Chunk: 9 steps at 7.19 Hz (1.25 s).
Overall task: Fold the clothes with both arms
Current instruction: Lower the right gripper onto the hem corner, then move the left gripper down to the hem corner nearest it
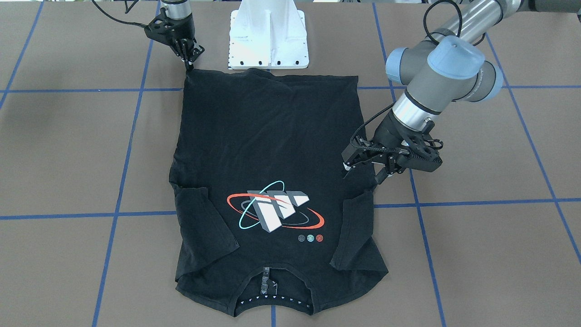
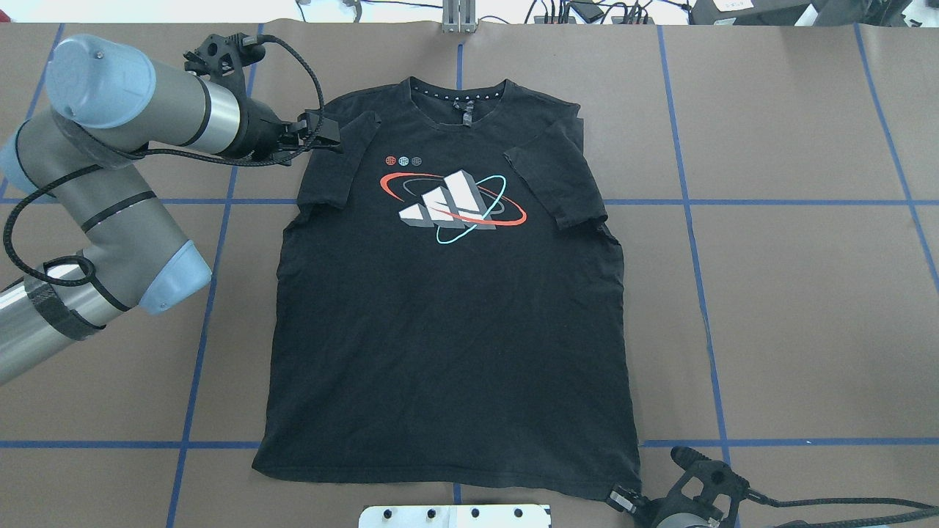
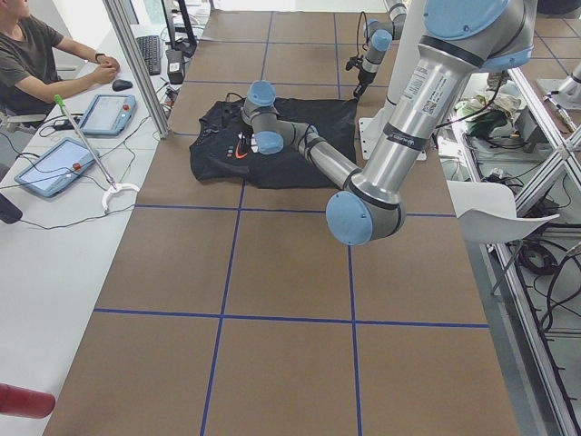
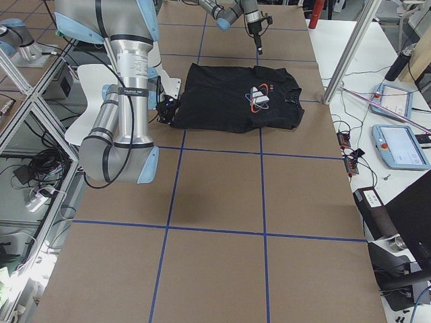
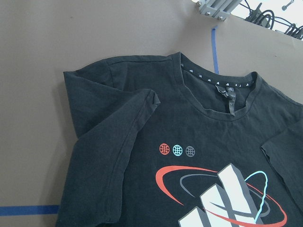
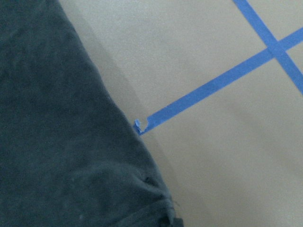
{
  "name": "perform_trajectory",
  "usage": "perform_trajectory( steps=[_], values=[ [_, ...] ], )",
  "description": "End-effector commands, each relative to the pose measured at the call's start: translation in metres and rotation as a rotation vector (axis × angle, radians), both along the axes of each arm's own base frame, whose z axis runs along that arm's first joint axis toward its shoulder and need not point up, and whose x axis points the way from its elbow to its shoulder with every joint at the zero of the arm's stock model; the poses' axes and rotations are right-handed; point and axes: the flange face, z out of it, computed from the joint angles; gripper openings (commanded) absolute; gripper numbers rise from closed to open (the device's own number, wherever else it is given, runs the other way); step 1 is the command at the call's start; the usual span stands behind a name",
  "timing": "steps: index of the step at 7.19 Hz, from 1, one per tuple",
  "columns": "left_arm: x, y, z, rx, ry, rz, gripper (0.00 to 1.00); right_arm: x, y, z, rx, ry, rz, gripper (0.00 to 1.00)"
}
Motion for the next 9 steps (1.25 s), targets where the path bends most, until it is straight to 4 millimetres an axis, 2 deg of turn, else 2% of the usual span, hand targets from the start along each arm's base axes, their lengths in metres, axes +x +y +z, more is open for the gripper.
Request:
perform_trajectory(
  steps=[1,2,3,4,5,6,8,9],
  values=[
    [0.000,0.002,-0.001,-0.024,0.013,-0.006,0.99,0.004,-0.001,-0.009,-0.004,-0.020,-0.001,0.00],
    [0.001,0.011,0.001,-0.089,0.044,-0.022,0.98,0.011,-0.001,-0.017,-0.007,-0.036,-0.003,0.00],
    [0.002,0.034,0.006,-0.085,0.045,0.000,0.94,0.014,0.004,-0.022,-0.013,-0.045,-0.014,0.00],
    [-0.003,0.075,0.013,-0.106,0.052,0.015,0.99,0.019,0.007,-0.027,-0.016,-0.056,-0.024,0.00],
    [-0.022,0.137,0.030,-0.213,0.067,0.034,0.99,0.025,0.013,-0.025,-0.015,-0.048,-0.040,0.00],
    [-0.031,0.189,0.040,-0.277,0.069,0.051,0.99,0.024,0.018,-0.025,-0.014,-0.048,-0.051,0.00],
    [0.018,0.275,0.048,-0.373,0.059,0.023,1.00,0.026,0.022,-0.029,-0.016,-0.055,-0.061,0.00],
    [0.040,0.323,0.055,-0.438,-0.028,0.047,0.99,0.026,0.022,-0.029,-0.016,-0.055,-0.061,0.00]
  ],
)
